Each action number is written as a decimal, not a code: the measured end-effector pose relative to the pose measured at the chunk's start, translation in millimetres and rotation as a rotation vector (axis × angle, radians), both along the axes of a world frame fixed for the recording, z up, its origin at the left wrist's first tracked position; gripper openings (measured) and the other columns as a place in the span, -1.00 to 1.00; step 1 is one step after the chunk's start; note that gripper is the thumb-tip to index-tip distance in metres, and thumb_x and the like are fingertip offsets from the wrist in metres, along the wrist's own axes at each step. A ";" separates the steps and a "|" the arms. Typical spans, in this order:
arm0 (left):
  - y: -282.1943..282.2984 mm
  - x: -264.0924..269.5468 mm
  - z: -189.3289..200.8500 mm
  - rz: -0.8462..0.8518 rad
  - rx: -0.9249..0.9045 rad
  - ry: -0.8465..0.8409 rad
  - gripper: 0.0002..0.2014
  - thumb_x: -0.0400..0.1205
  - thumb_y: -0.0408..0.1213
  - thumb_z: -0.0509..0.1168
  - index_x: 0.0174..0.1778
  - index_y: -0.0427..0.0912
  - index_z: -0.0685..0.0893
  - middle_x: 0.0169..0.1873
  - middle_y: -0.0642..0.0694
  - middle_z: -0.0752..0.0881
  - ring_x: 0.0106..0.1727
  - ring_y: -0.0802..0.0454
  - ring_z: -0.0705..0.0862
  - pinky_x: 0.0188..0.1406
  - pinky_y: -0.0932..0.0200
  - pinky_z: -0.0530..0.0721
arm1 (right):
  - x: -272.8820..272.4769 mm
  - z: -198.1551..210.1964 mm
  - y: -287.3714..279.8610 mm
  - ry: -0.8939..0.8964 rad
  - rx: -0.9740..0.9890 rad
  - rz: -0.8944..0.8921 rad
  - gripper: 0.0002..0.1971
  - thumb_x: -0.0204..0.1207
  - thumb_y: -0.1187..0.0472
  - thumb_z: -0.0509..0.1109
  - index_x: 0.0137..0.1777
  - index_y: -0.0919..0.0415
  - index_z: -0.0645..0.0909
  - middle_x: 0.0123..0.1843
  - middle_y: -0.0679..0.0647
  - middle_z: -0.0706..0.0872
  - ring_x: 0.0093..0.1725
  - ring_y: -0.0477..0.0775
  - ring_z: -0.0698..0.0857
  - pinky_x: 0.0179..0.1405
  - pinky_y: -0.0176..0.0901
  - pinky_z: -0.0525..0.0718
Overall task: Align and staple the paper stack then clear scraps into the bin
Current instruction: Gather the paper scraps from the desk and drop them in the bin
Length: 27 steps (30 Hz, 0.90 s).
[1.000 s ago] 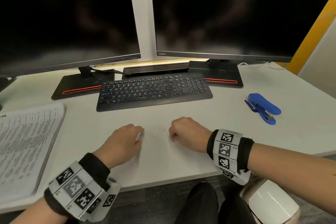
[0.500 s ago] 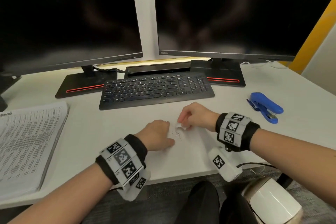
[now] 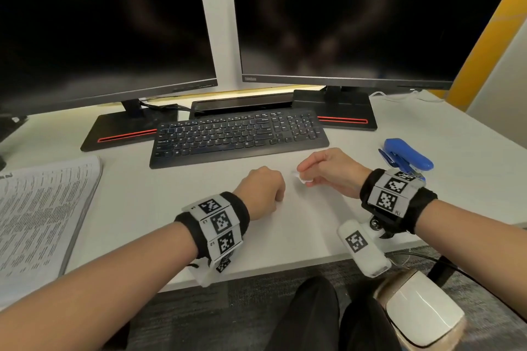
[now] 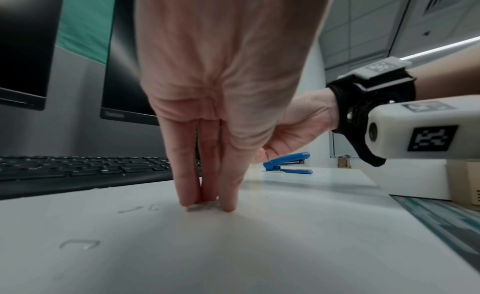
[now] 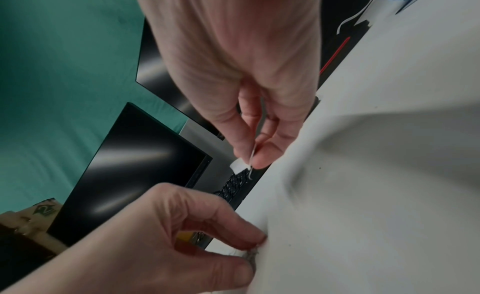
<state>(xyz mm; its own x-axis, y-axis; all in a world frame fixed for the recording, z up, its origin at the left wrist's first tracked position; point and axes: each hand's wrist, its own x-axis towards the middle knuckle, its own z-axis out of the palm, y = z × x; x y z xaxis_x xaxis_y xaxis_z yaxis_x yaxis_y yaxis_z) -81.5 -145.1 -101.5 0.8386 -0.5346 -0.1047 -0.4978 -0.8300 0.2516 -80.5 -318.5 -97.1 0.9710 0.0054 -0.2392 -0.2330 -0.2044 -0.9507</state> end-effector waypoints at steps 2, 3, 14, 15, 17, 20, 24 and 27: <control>-3.1 0.2 1.6 -0.008 0.018 -0.016 -0.81 0.48 -0.48 0.37 -0.04 -0.19 0.77 0.04 -0.17 0.74 0.08 -0.18 0.71 0.13 0.02 0.70 | -0.2 1.4 1.0 -0.004 0.004 0.001 -0.78 0.39 0.60 0.39 -0.32 0.30 0.65 -0.25 0.18 0.65 -0.25 0.10 0.65 -0.30 -0.24 0.70; -4.4 0.2 2.4 -0.014 0.029 -0.028 -0.81 0.48 -0.49 0.37 -0.06 -0.20 0.77 0.03 -0.17 0.75 0.07 -0.19 0.71 0.11 0.01 0.70 | -0.2 2.3 1.5 -0.005 0.005 0.001 -0.79 0.40 0.60 0.39 -0.32 0.30 0.65 -0.24 0.18 0.65 -0.25 0.11 0.65 -0.29 -0.24 0.71; -12.1 -2.8 3.9 -0.035 0.093 -0.064 -0.72 0.52 -0.58 0.15 0.04 -0.32 0.69 0.09 -0.30 0.71 0.11 -0.31 0.67 0.12 -0.10 0.69 | 2.3 7.1 0.2 0.005 0.017 -0.033 -0.81 0.39 0.61 0.39 -0.31 0.33 0.64 -0.24 0.20 0.63 -0.28 0.09 0.63 -0.34 -0.27 0.72; -11.6 -2.9 3.1 -0.040 0.101 -0.062 -0.72 0.52 -0.58 0.14 0.05 -0.33 0.68 0.10 -0.30 0.71 0.11 -0.31 0.67 0.12 -0.11 0.68 | 2.0 7.3 -0.2 0.009 0.017 -0.036 -0.81 0.39 0.61 0.39 -0.30 0.33 0.64 -0.24 0.19 0.63 -0.28 0.09 0.63 -0.34 -0.27 0.72; -11.0 -2.1 1.0 -0.051 0.120 -0.050 -0.71 0.53 -0.58 0.12 0.07 -0.34 0.66 0.11 -0.31 0.70 0.12 -0.32 0.67 0.14 -0.11 0.68 | 1.5 7.3 -0.7 0.018 0.020 -0.042 -0.81 0.39 0.61 0.39 -0.30 0.33 0.63 -0.25 0.19 0.63 -0.27 0.09 0.64 -0.32 -0.25 0.71; -9.9 2.7 -3.1 -0.076 0.158 0.010 -0.72 0.53 -0.56 0.14 0.07 -0.29 0.65 0.13 -0.27 0.68 0.14 -0.28 0.66 0.15 -0.06 0.67 | 0.1 6.7 -0.7 0.032 0.031 -0.049 -0.81 0.39 0.60 0.39 -0.30 0.33 0.64 -0.24 0.20 0.63 -0.26 0.09 0.64 -0.33 -0.26 0.70; -7.4 14.5 -5.3 -0.096 0.192 0.114 -0.72 0.54 -0.52 0.16 0.08 -0.20 0.65 0.18 -0.15 0.65 0.20 -0.17 0.63 0.09 0.12 0.59 | -4.0 4.4 -0.9 0.065 0.070 -0.070 -0.81 0.40 0.61 0.38 -0.28 0.33 0.64 -0.21 0.20 0.62 -0.24 0.09 0.63 -0.40 -0.33 0.73; -4.0 23.7 -0.7 -0.078 0.154 0.186 -0.70 0.57 -0.51 0.15 0.11 -0.17 0.68 0.13 -0.12 0.66 0.09 -0.07 0.61 0.03 0.19 0.54 | -7.4 1.0 -2.6 0.095 0.141 -0.114 -0.80 0.41 0.63 0.36 -0.27 0.35 0.65 -0.19 0.20 0.63 -0.22 0.09 0.63 -0.45 -0.35 0.73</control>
